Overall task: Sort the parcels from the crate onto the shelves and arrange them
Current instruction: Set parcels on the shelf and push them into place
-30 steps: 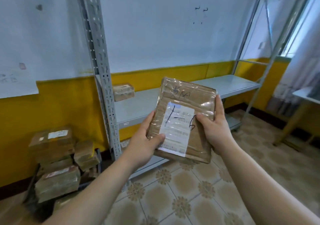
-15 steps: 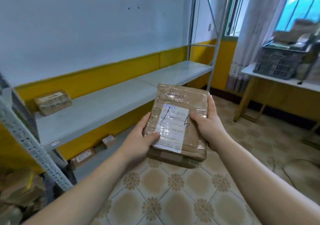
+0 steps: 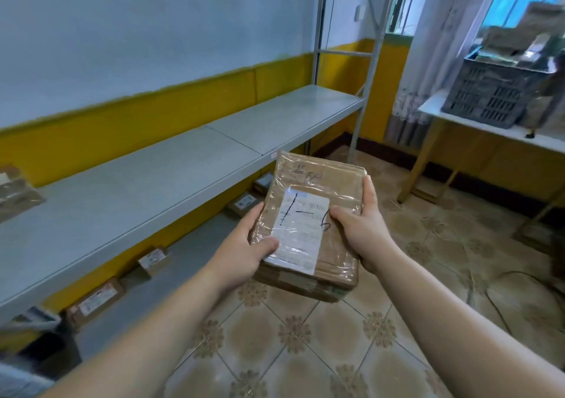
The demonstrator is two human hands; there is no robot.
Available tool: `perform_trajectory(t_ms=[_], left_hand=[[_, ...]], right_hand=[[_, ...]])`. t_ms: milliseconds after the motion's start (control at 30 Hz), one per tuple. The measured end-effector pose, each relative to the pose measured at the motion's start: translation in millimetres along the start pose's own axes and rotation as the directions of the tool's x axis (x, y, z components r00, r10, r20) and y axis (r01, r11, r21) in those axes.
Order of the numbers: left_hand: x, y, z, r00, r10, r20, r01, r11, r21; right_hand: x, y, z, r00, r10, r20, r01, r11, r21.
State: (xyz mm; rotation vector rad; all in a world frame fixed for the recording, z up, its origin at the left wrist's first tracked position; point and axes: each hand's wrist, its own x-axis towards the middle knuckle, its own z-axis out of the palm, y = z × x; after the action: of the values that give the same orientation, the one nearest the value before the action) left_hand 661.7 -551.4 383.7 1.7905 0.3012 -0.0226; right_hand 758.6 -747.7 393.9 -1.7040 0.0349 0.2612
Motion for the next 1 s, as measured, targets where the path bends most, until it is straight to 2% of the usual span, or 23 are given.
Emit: perform_trajectory(t_ms=[200, 300, 533, 767, 1000], left_hand=[[67, -18, -10, 0.996, -0.094, 0.003, 0.094, 0.996, -0.005], [99, -33, -15, 0.989, -0.134, -0.063, 0.136, 0.991, 0.018], [163, -79, -13, 0.940, -0.270, -0.209, 0.262, 0.963, -0.067], [195, -149, -25, 0.847, -0.447, -0.289, 0.403, 0.893, -0.199], [227, -244, -61, 0.815, -0.500, -0.292, 0.446, 0.864, -0.233]], right_hand=[[75, 14, 20, 0.995, 0.098, 0.033, -0.097, 0.994, -0.040], [117, 25, 37, 0.986, 0.137, 0.091, -0.132, 0.989, -0.064], [219, 59, 81, 0.940, 0.195, 0.281, -0.147, 0.972, -0.181], [275, 107, 141, 0.868, 0.297, 0.399, -0.189, 0.939, -0.287], [317, 192, 223, 0.830, 0.360, 0.427, -0.229, 0.917, -0.327]])
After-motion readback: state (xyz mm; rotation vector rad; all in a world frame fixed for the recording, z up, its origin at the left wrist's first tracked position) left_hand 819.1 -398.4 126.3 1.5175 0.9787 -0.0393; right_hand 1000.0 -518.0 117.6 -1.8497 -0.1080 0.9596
